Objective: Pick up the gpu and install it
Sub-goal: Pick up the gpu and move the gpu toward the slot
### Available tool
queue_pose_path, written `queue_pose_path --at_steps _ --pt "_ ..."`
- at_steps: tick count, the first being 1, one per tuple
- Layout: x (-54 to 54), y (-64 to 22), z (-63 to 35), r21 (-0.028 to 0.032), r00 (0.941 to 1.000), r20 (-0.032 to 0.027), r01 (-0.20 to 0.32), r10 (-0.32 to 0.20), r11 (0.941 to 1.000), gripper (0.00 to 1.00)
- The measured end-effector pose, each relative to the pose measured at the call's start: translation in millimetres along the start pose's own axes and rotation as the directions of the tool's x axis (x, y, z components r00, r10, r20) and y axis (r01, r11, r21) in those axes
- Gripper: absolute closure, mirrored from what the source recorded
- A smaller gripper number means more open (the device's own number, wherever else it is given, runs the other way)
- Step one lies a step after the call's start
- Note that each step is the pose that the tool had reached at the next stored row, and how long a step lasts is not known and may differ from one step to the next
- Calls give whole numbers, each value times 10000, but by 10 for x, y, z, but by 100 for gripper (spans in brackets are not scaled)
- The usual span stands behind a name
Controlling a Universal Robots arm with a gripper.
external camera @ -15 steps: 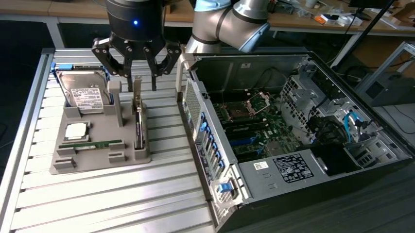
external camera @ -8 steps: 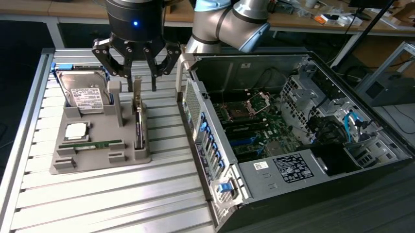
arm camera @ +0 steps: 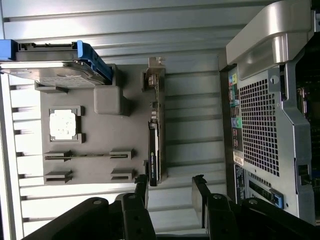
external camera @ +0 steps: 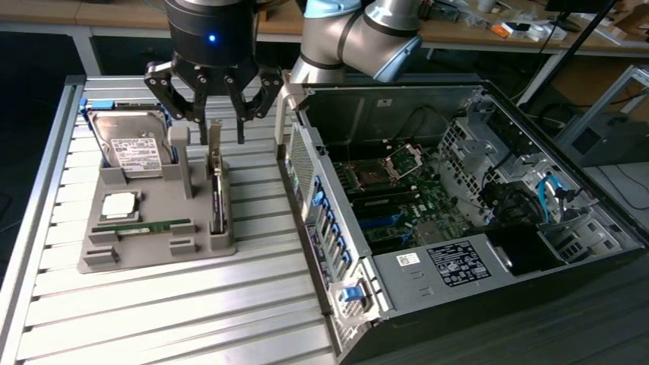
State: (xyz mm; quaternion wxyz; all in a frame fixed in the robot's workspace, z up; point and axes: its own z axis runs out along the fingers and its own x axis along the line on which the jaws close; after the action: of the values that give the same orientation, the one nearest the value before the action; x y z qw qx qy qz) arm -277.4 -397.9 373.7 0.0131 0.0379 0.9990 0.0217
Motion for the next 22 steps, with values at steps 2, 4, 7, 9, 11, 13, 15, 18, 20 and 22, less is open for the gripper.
queue_pose_path --at_steps 2,4,7,9,11,13,15,18,20,22 --pt "0 0 4 0 10000 0 0 0 10000 52" --pt "0 0 8 0 10000 0 0 0 10000 52" --pt "1 0 14 0 10000 0 0 0 10000 52" --pt "1 0 17 0 10000 0 0 0 10000 52" --pt "2 0 22 -1 10000 1 -1 1 10000 52" --pt "3 0 26 0 10000 0 0 0 10000 52" --pt "4 0 31 0 10000 0 0 0 10000 52" --pt "7 0 39 -1 10000 0 0 0 10000 52" --pt "8 -1 43 0 10000 1 0 0 10000 52" --pt "10 -1 49 0 10000 0 0 0 10000 52"
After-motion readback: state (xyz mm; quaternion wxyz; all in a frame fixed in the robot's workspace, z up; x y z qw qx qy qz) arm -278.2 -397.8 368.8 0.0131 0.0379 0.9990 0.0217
